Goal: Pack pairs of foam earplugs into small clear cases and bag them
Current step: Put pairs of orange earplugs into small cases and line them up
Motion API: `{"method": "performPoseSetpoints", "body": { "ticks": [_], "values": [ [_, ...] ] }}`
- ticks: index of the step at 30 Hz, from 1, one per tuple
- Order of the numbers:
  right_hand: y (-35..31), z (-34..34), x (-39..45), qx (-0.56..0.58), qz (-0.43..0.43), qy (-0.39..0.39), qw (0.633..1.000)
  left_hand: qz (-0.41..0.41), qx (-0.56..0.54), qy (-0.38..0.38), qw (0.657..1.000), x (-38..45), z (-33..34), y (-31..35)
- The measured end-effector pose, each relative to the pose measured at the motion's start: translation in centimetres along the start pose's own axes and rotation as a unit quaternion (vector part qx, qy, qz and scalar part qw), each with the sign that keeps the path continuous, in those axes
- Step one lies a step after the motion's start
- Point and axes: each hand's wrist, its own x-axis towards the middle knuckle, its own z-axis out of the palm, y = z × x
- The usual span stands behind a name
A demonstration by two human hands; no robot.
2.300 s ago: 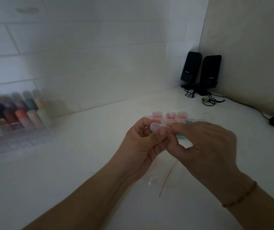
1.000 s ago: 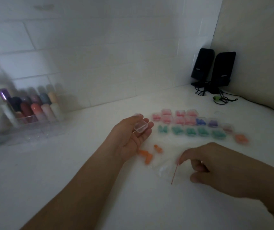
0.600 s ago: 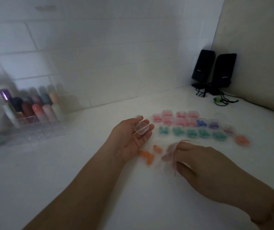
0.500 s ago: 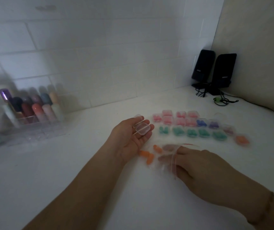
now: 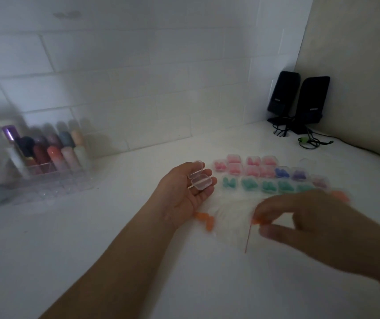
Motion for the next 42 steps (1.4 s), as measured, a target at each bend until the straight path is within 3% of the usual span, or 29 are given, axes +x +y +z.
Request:
{"method": "performPoseSetpoints", "body": {
  "ticks": [4,8,11,14,27,34,36,40,42],
  "values": [
    [0.8,-1.8,-0.4,0.151,0.002,0.106,0.983,0.005,0.013,-0.027,1.000,-0.3,0.5,0.0],
    [0.0,-0.3,0.6,0.242,-0.025,0.206,0.948,-0.044,0.027,-0.114,0.992,-1.3,1.2,-0.5],
    [-0.2,2.0,1.8,0.127,-0.043,0.262,0.956,-0.066,0.058,-0.161,0.983,-2.0,1.5,-1.0],
    [-0.6,2.9,2.4,0.021,-0.065,0.241,0.968,-0.056,0.074,-0.180,0.979,-2.3,1.6,-1.2],
    [-0.6,3.7,2.6,0.011,-0.095,0.199,0.975,-0.046,0.112,-0.199,0.973,-2.3,1.4,-1.3],
    [-0.3,0.6,1.0,0.063,-0.088,0.289,0.951,-0.047,0.064,-0.148,0.986,-1.4,0.7,-0.5],
    [0.3,-0.7,0.2,0.052,-0.046,0.252,0.965,-0.035,0.029,-0.119,0.992,-0.8,0.1,0.3],
    [1.9,0.3,-0.2,-0.080,0.000,-0.027,0.996,-0.011,-0.031,-0.034,0.999,0.6,-1.1,0.9],
    [1.7,1.3,0.3,-0.101,-0.003,-0.102,0.990,-0.015,-0.039,-0.009,0.999,1.1,-1.3,0.6]
  ]
}}
